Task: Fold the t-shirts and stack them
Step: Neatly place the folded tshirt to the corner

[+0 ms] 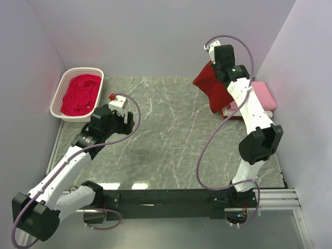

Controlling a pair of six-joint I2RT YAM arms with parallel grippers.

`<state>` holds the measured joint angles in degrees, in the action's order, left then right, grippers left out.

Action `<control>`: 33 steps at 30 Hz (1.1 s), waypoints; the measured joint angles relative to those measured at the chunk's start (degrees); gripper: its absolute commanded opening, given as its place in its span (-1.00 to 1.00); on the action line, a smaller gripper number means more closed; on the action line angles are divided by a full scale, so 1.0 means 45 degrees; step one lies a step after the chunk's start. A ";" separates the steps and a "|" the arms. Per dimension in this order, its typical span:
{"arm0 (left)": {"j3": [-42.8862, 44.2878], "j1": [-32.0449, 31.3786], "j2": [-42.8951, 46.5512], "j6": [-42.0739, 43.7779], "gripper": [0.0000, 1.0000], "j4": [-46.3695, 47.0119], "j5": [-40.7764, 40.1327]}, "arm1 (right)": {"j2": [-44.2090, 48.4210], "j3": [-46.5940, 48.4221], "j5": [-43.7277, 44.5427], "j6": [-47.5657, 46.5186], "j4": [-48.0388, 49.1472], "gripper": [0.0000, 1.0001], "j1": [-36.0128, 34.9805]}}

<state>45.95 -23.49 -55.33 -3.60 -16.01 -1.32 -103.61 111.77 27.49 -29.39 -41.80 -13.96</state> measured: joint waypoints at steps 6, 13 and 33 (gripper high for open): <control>0.0000 0.0000 0.0000 0.0000 0.63 -0.0005 0.0044 | 0.0520 0.0000 0.0131 -0.0146 -0.0053 -1.00 0.0019; 0.0000 0.0000 0.0000 0.0005 0.63 -0.0005 0.0146 | 0.1438 0.0000 0.0267 -0.0340 -0.0024 -1.00 0.0204; 0.0000 0.0000 0.0000 0.0087 0.63 -0.0005 0.0306 | 0.0296 0.0000 -0.0481 -0.0495 0.0345 -1.00 0.1953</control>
<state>45.95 -23.49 -55.33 -3.20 -16.03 0.05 -102.28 111.77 25.32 -31.62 -40.25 -5.17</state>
